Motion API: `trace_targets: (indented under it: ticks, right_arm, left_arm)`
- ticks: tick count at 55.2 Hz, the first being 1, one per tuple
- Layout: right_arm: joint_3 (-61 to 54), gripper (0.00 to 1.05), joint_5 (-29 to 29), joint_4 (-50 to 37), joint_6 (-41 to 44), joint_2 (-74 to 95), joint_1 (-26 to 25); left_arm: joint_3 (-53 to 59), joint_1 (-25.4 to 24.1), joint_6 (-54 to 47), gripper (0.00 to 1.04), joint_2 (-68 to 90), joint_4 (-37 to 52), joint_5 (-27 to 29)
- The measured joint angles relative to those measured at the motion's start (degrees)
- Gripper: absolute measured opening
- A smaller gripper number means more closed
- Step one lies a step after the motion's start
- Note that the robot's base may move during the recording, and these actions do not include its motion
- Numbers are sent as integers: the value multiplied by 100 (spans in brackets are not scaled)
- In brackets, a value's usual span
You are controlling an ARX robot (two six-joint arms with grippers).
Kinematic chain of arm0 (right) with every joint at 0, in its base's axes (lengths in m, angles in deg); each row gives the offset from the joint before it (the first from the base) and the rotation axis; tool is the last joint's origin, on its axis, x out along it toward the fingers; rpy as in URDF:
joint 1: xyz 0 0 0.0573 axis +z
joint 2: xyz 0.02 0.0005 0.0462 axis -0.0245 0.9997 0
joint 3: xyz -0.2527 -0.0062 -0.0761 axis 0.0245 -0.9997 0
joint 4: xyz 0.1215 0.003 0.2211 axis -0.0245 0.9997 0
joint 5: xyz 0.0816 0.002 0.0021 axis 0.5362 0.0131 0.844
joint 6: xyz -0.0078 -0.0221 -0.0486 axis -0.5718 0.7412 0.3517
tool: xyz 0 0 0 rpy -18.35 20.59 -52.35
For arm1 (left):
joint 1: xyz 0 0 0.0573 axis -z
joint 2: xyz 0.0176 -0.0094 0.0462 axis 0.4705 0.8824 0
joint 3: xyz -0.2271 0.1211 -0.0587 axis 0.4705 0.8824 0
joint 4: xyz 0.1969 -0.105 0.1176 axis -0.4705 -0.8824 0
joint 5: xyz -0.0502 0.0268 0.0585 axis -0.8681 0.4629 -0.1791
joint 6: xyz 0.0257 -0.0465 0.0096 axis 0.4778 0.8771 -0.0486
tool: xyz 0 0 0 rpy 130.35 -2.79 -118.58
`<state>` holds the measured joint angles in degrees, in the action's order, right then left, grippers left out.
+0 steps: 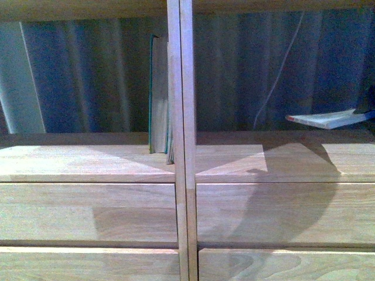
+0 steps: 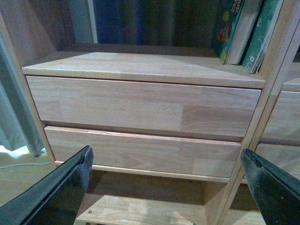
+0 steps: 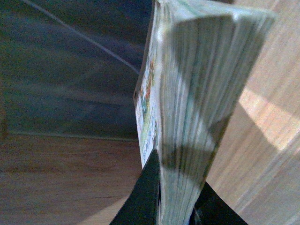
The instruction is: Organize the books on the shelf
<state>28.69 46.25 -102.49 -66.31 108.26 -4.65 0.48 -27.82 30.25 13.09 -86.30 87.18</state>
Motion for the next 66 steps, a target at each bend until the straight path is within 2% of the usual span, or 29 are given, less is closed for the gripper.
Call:
trace_targets:
  ticks: [17, 36, 44, 55, 66]
  right_arm:
    - [-26, 7, 549, 444, 170, -1217, -319]
    - [-874, 7, 1163, 1543, 540, -3012, -651]
    - [-1040, 7, 1318, 1749, 640, -3523, -684]
    - [-1040, 7, 1355, 1779, 946, -4153, -354]
    - [-1226, 7, 1504, 1239, 1255, -4544, 125]
  left_arm:
    - [0, 0, 0, 97, 0, 0, -2]
    - [0, 0, 0, 97, 0, 0, -2]
    - [0, 0, 0, 97, 0, 0, -2]
    - [0, 0, 0, 97, 0, 0, -2]
    - [0, 0, 0, 97, 0, 0, -2]
